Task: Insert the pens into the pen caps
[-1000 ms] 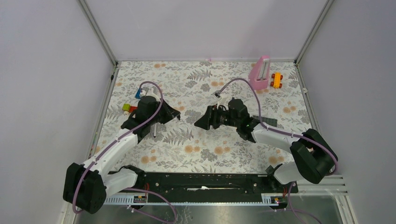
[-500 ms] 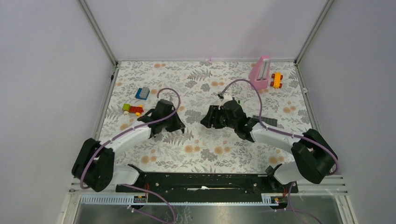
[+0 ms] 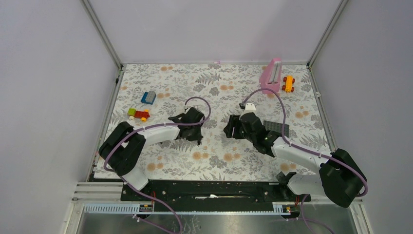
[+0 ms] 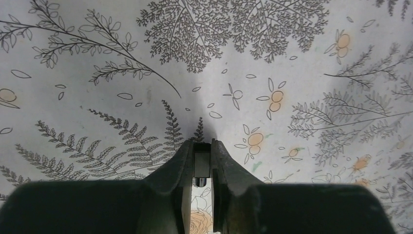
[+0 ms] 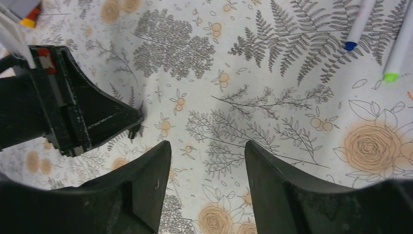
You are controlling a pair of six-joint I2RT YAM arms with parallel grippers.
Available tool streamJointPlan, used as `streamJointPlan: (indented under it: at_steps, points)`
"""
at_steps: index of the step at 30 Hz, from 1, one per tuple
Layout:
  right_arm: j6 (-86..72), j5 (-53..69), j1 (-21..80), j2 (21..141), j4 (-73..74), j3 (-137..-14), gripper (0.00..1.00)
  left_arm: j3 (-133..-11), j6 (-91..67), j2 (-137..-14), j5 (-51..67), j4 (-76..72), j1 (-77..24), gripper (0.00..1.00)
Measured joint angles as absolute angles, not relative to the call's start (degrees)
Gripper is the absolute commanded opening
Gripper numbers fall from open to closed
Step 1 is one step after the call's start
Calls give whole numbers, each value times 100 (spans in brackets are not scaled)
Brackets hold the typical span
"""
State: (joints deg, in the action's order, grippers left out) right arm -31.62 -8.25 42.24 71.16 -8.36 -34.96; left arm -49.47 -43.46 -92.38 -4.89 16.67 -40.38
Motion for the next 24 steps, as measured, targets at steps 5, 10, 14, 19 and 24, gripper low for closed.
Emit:
streamJointPlan:
  at_steps: [5,10,14,19,24]
  points:
    - [-3105,-961,4224,7118,-847,-3336,65,-5011,-4335,-9319,-722,1761,-4091,33]
    - [-3068,-1004,4224,7118,-895,-3236,66,-5015,-4344,-9295,-908,1772,-4095,54]
    - [-3041,-1007,4224,7120,-1017,-3175,66,-5013,-4331,-9144,-1116,1914,-4104,62]
    - [-3024,-1011,4224,7131,-1127,-3083,66,-5013,-4281,-8729,-1562,2235,-4101,62]
    - [-3017,-1011,4224,7164,-1190,-3028,67,-5011,-4191,-8368,-2071,2517,-3898,61]
